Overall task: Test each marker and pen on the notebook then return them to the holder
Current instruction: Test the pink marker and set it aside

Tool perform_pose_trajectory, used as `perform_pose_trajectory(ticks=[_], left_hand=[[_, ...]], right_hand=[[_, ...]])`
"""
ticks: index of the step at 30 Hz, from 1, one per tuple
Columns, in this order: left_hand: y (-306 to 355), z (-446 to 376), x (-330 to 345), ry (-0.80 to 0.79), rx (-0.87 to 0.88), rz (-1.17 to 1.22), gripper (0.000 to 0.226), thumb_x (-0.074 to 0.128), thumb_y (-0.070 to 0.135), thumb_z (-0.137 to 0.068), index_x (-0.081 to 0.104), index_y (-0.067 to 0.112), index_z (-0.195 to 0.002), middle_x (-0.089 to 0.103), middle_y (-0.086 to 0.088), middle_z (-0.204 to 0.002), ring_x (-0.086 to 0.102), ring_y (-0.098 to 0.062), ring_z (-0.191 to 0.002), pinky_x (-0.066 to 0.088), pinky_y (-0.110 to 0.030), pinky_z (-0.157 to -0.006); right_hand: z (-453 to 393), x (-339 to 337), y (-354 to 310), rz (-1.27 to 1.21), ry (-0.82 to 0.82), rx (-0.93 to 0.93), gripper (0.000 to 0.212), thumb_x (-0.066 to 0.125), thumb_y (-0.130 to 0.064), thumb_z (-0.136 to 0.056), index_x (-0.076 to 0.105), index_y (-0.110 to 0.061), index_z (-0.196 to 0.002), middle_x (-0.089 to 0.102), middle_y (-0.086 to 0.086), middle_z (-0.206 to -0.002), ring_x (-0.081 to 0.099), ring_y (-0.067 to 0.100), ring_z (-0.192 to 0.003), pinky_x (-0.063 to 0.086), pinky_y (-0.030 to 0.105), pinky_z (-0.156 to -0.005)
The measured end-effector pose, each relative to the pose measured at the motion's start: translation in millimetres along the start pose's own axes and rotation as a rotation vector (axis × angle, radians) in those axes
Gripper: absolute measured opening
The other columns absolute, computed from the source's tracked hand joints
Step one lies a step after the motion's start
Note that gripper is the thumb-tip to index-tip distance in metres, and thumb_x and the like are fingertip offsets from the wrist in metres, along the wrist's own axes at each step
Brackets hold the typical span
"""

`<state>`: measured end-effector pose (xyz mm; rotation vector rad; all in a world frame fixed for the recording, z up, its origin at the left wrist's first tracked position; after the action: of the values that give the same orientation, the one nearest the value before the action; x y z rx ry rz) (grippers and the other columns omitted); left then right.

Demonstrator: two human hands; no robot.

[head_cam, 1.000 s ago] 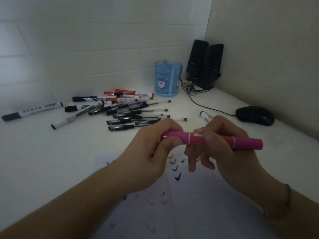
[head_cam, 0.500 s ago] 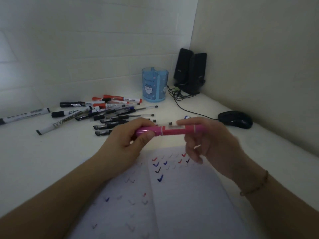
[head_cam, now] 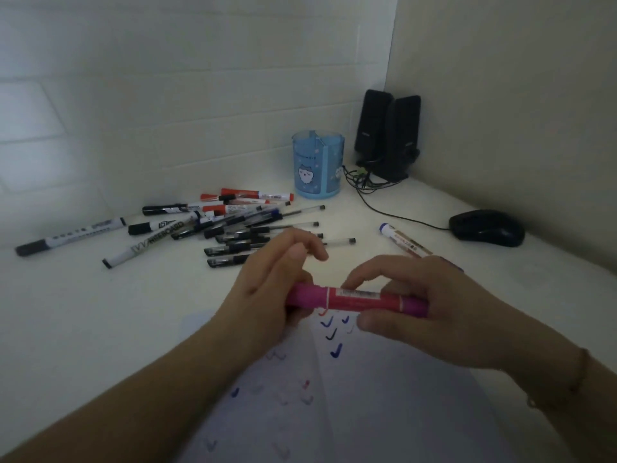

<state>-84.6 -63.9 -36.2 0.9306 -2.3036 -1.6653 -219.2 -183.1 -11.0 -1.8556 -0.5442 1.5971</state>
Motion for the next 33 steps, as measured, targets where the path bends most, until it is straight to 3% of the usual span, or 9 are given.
perform_pose_trajectory(ticks=[4, 10, 15, 19, 22, 24, 27, 29, 33], left_hand=[[2.4, -1.8, 0.5, 0.229, 0.188, -0.179, 0.033, 0.031, 0.029, -0.101, 0.057, 0.021, -0.081, 0.043, 0.003, -0.052, 0.041, -0.007, -0.046, 0.032, -0.012, -0.047], [2.6, -3.0, -2.5, 0.203, 0.196, -0.182, 0.036, 0.033, 0.025, -0.100, 0.062, 0.024, -0.078, 0.047, 0.007, -0.052, 0.044, -0.006, -0.047, 0.033, -0.012, -0.049], [3.2, -2.7, -1.4, 0.181, 0.224, -0.222, 0.037, 0.033, 0.032, -0.099, 0.064, 0.026, -0.081, 0.048, 0.002, -0.053, 0.046, -0.007, -0.047, 0.033, -0.012, -0.050], [4.3, -6.4, -0.8, 0.181, 0.251, -0.253, 0.036, 0.031, 0.034, -0.098, 0.060, 0.025, -0.079, 0.049, -0.001, -0.058, 0.045, -0.009, -0.049, 0.033, -0.011, -0.050], [3.4, -9.9, 1.7, 0.156, 0.186, -0.443, 0.033, 0.028, 0.047, -0.096, 0.055, 0.029, -0.094, 0.059, 0.010, -0.069, 0.056, -0.005, -0.064, 0.038, -0.008, -0.057], [0.8, -10.5, 0.3, 0.158, 0.137, -0.531, 0.043, 0.028, 0.059, -0.092, 0.047, 0.032, -0.119, 0.064, 0.019, -0.089, 0.059, 0.002, -0.087, 0.042, -0.011, -0.076], [-10.0, -6.6, -2.2, 0.112, 0.115, -0.729, 0.052, 0.033, 0.061, -0.089, 0.040, 0.032, -0.133, 0.053, 0.016, -0.123, 0.048, -0.002, -0.114, 0.040, -0.029, -0.096], [-19.4, -6.2, -3.7, 0.063, 0.110, -0.845, 0.048, 0.035, 0.059, -0.088, 0.050, 0.031, -0.124, 0.052, 0.015, -0.124, 0.044, -0.005, -0.116, 0.040, -0.032, -0.099], [-31.7, -10.3, -6.9, 0.032, 0.067, -0.891, 0.043, 0.035, 0.059, -0.084, 0.058, 0.032, -0.109, 0.055, 0.016, -0.116, 0.047, -0.010, -0.111, 0.042, -0.034, -0.096]], right_hand=[[-2.5, 13.8, -5.0, 0.003, 0.137, -0.076, 0.020, 0.054, -0.056, -0.075, 0.052, -0.058, -0.094, 0.062, -0.035, -0.079, 0.061, -0.008, -0.078, 0.042, 0.002, -0.065], [-3.1, 15.5, -7.7, -0.130, 0.174, -0.112, 0.020, 0.058, -0.049, -0.074, 0.058, -0.057, -0.092, 0.067, -0.028, -0.090, 0.065, 0.001, -0.077, 0.049, 0.008, -0.064], [-3.8, 14.5, -6.9, -0.178, 0.131, -0.085, 0.025, 0.058, -0.044, -0.076, 0.067, -0.041, -0.100, 0.065, -0.022, -0.063, 0.056, 0.002, -0.053, 0.042, 0.009, -0.051], [-2.2, 9.0, -8.9, -0.075, 0.167, -0.053, 0.030, 0.054, -0.051, -0.076, 0.064, -0.045, -0.102, 0.067, -0.022, -0.074, 0.063, -0.001, -0.069, 0.045, 0.007, -0.059], [-5.6, 1.6, 2.3, 0.278, 0.157, -0.048, 0.033, 0.042, -0.063, -0.082, 0.061, -0.045, -0.102, 0.064, -0.018, -0.072, 0.060, 0.003, -0.066, 0.043, 0.013, -0.058], [-6.6, -19.4, 21.2, 0.296, 0.402, -0.050, 0.027, 0.047, -0.056, -0.087, 0.065, -0.036, -0.092, 0.060, -0.012, -0.068, 0.054, 0.007, -0.061, 0.042, 0.025, -0.057], [-1.7, -63.4, 64.8, 0.312, 0.784, 0.212, 0.021, 0.057, -0.041, -0.088, 0.069, -0.024, -0.087, 0.060, -0.001, -0.070, 0.054, 0.017, -0.063, 0.043, 0.033, -0.060], [3.5, -77.7, 96.5, 0.389, 0.778, 0.463, 0.025, 0.056, -0.041, -0.089, 0.071, -0.021, -0.094, 0.062, -0.002, -0.069, 0.056, 0.017, -0.064, 0.043, 0.030, -0.059], [-0.7, -68.2, 125.8, 0.462, 0.611, 0.684, 0.030, 0.052, -0.048, -0.089, 0.069, -0.026, -0.102, 0.062, -0.005, -0.072, 0.054, 0.013, -0.063, 0.040, 0.026, -0.060]])
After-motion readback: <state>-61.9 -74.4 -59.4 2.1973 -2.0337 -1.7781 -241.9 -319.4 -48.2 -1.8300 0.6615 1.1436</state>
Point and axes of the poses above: each hand's wrist, its own z-axis away from the middle knuckle, its own x-axis out of the palm, y = z × x, the point moved 3 cm from there along -z, towards the middle knuckle
